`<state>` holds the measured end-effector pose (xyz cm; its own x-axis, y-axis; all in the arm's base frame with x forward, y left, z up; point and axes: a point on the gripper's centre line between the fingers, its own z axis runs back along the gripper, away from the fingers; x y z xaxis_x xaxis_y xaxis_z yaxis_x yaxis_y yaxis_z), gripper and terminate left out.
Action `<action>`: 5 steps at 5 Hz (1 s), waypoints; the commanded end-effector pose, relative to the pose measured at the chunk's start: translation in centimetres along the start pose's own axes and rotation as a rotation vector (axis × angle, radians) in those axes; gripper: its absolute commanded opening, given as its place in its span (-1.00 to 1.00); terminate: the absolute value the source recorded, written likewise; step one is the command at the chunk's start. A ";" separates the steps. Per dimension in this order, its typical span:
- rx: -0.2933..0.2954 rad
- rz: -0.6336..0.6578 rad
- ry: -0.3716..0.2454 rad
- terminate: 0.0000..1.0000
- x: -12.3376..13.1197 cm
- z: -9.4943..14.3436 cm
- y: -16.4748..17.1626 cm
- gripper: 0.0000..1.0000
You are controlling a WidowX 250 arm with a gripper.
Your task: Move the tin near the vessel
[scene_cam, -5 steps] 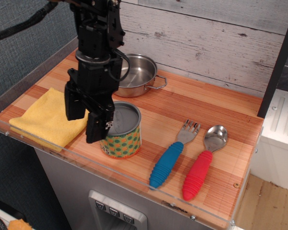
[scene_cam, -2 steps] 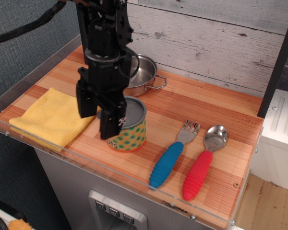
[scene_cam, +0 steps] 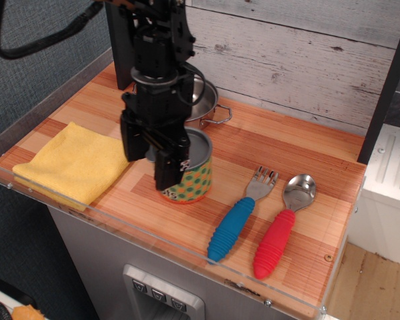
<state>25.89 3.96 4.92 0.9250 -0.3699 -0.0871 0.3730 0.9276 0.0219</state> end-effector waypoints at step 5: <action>0.022 -0.097 -0.190 -1.00 6.3 3.2 0.6 1.00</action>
<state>31.80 1.47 6.33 0.8860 -0.4581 0.0712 0.4576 0.8888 0.0242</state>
